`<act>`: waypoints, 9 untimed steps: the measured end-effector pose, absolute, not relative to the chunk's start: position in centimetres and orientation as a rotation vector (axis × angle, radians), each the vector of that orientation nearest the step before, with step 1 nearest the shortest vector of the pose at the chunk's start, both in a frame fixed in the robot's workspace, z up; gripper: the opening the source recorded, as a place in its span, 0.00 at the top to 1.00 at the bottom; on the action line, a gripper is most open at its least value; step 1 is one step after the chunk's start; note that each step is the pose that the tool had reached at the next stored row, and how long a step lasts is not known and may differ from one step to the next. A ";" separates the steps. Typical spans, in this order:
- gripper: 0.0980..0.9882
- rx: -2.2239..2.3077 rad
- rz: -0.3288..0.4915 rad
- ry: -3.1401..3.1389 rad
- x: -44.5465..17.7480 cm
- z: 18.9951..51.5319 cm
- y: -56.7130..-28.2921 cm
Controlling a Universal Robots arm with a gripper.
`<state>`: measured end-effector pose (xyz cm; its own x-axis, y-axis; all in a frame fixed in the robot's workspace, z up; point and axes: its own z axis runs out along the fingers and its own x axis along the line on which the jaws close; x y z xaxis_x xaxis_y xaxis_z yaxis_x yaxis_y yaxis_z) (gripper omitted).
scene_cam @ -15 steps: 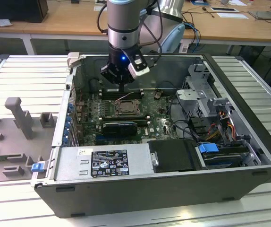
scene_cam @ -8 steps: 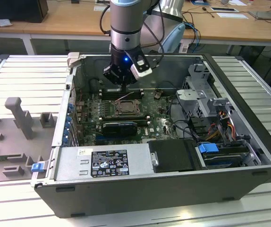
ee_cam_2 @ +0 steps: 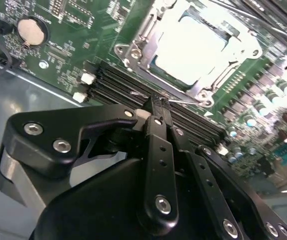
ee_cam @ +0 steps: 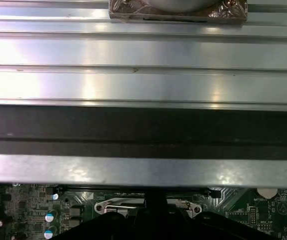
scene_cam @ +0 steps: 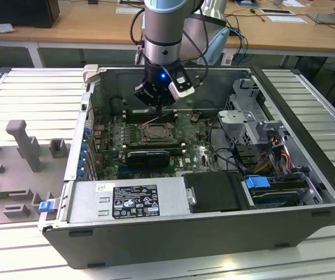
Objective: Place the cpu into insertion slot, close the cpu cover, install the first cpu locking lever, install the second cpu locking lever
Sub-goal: 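Install the first cpu locking lever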
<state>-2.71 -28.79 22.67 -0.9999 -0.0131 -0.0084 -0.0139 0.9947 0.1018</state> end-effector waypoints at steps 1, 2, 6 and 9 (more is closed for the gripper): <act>0.99 -0.021 0.160 3.130 -2.6 22.5 -28.7; 0.99 -0.021 0.160 3.130 -2.5 22.4 -28.7; 0.99 -0.023 0.160 3.125 -2.3 21.6 -28.7; 0.99 -0.023 0.159 3.124 -2.2 21.1 -28.7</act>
